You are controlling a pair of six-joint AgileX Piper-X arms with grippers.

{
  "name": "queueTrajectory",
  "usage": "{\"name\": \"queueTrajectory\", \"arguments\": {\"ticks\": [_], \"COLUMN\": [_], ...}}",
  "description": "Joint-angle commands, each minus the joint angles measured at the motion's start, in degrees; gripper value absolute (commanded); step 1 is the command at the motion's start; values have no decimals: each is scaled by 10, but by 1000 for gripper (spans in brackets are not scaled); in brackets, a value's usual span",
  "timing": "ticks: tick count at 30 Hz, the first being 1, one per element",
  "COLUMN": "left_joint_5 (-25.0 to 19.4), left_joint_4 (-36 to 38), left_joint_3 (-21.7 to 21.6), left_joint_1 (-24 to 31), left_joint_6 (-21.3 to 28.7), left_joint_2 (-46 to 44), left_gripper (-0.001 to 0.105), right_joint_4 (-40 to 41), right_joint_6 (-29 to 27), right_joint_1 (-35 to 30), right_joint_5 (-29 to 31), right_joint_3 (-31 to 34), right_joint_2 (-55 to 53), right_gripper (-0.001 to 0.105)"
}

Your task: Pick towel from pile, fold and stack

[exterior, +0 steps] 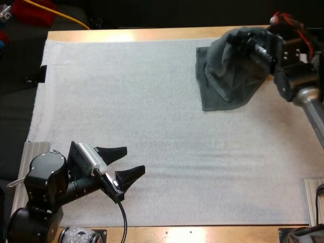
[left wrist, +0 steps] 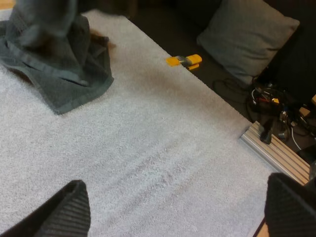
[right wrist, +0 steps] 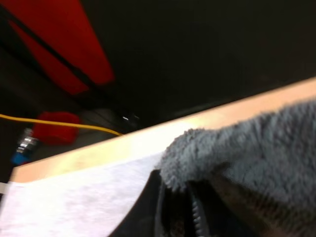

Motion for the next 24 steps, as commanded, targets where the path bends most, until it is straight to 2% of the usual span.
{"name": "queueTrajectory", "arguments": {"ticks": [1, 6, 15, 18, 24], "left_joint_5": [1, 3, 16, 1, -75], "left_joint_4": [-6, -5, -5, -5, 4], "left_joint_3": [-6, -6, -6, -6, -6], "left_joint_1": [-3, -3, -3, -3, -3], "left_joint_6": [-2, -6, -19, -19, -19], "left_joint_2": [0, 0, 0, 0, 0], "left_gripper": [71, 71, 71, 71, 71], "right_joint_4": [7, 67, 219, 273, 378], "right_joint_6": [-10, -11, -58, -74, -103], "right_joint_1": [-1, -1, -1, 1, 29], "right_joint_5": [-6, -17, -49, -65, -69], "right_joint_3": [-5, -5, -5, -5, -5], "right_joint_2": [-22, -76, -178, -205, -246], "right_gripper": [1, 1, 1, 1, 1]}}
